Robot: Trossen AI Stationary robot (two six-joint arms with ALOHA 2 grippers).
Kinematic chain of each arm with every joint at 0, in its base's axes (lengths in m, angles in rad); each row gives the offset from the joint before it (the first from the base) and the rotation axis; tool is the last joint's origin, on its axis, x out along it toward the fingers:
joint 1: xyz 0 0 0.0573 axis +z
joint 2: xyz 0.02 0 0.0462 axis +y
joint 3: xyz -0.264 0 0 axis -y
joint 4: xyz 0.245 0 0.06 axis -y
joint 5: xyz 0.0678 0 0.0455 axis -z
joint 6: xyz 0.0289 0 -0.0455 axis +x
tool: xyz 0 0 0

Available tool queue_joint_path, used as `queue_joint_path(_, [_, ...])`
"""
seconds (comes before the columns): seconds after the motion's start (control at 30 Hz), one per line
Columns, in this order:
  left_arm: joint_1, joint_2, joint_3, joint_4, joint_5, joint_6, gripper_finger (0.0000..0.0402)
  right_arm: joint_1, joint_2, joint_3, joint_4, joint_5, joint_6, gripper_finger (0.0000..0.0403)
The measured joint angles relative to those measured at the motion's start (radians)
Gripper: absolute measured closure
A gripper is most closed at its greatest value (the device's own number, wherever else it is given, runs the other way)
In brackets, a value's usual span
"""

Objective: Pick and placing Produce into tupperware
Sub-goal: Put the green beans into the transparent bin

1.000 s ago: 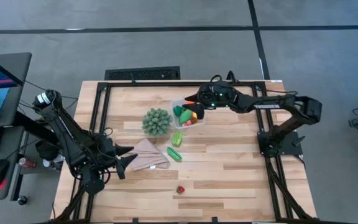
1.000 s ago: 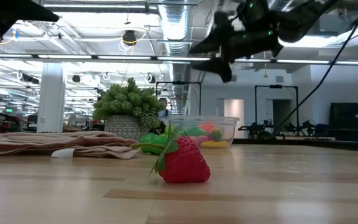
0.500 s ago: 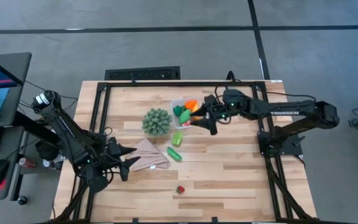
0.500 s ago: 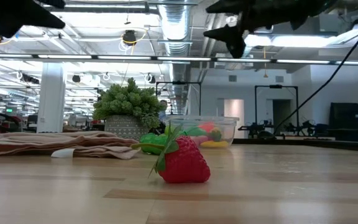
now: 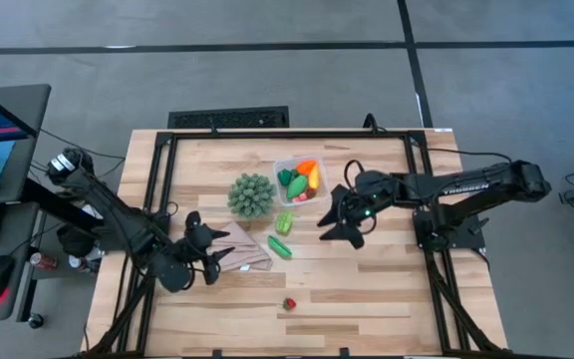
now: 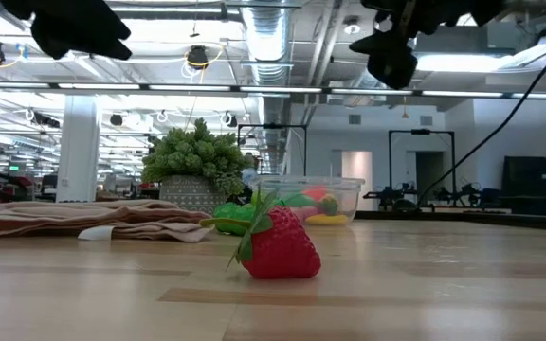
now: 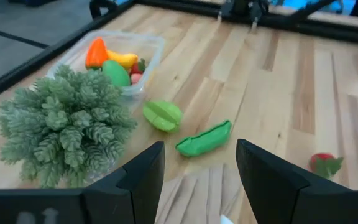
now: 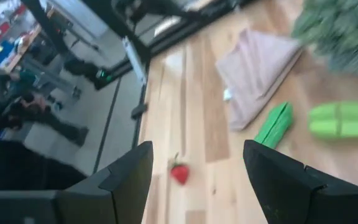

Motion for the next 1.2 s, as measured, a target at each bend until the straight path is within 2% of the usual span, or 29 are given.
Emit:
queue_joint_path(0.27, [0.075,0.053,0.0,0.038,0.149,0.111,0.0212,0.085,0.002,0.0,-0.085,0.061,0.042,0.0159])
queue_joint_path(0.5, [0.159,0.198,0.001,0.238,0.363,0.484,0.0212,0.15,0.002,0.0,-0.166,0.125,0.078,0.0159])
queue_joint_path(0.63, [0.233,0.258,0.005,0.291,0.444,0.567,0.0212,0.18,0.002,0.0,-0.194,0.142,0.117,0.0159])
queue_joint_path(0.73, [0.297,0.297,0.038,0.279,0.521,0.611,0.0212,0.213,0.002,0.0,-0.23,0.165,0.154,0.0159])
queue_joint_path(0.93, [0.376,0.379,0.149,0.253,0.629,0.825,0.0212,0.299,0.002,0.0,-0.317,0.233,0.234,0.0159])
queue_joint_path(1.2, [0.448,0.537,0.351,0.007,0.693,1.019,0.0212,0.424,0.002,0.0,-0.352,0.353,0.342,0.0159])
